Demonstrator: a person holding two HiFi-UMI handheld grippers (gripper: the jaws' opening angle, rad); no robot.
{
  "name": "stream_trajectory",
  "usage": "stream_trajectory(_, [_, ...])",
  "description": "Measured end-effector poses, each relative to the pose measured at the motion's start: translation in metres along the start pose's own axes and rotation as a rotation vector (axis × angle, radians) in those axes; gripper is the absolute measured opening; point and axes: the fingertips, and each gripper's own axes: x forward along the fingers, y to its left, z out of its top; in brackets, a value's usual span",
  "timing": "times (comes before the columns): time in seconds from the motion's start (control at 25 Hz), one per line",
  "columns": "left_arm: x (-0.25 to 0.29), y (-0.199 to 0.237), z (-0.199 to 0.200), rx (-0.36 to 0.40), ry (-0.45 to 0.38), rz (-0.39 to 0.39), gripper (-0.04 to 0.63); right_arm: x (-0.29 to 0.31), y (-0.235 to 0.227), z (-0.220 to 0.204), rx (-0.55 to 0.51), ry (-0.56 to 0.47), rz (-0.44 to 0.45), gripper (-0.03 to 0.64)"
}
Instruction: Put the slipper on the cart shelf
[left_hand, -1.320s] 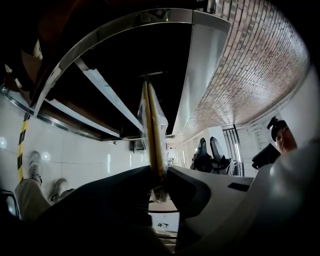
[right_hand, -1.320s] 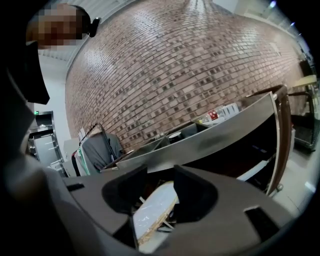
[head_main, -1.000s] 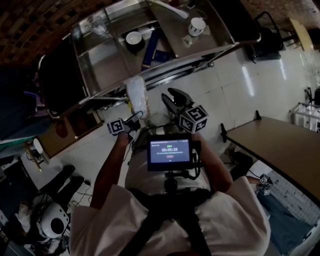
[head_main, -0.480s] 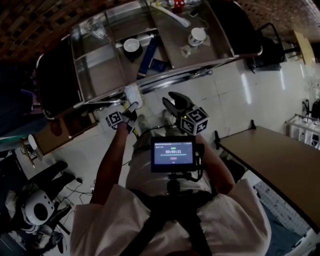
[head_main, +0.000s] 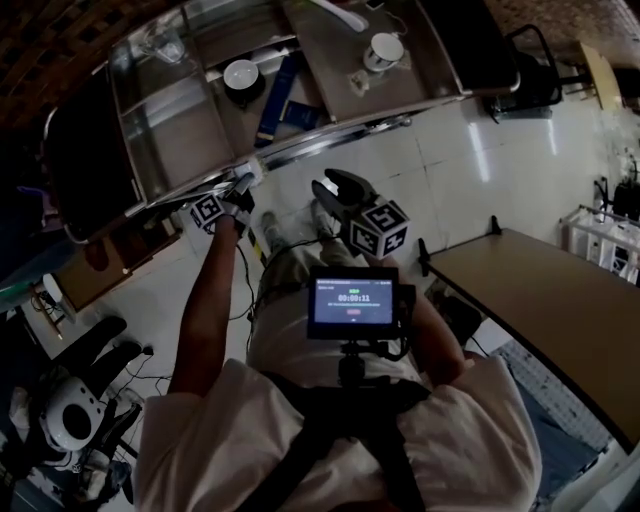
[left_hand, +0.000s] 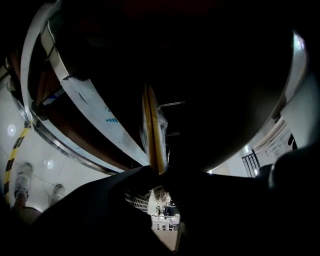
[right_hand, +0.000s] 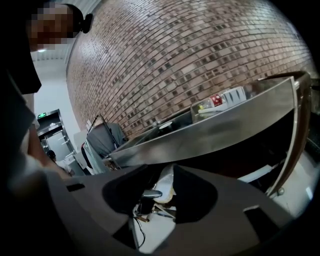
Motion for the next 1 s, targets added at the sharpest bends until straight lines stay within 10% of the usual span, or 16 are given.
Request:
stream_trajectory(0.8, [0.034, 0.017, 0.033, -0.006, -0.044, 0.047, 0.076, -0.009, -0.014, -0.038, 0.051, 0.026, -0.07, 0.161])
stream_trajectory(1.0, [0.035, 0.022, 0.041, 0.003, -0.113, 0.033, 0.267, -0.011, -0.007, -0.045, 0.051, 0.027, -0.063, 0.161])
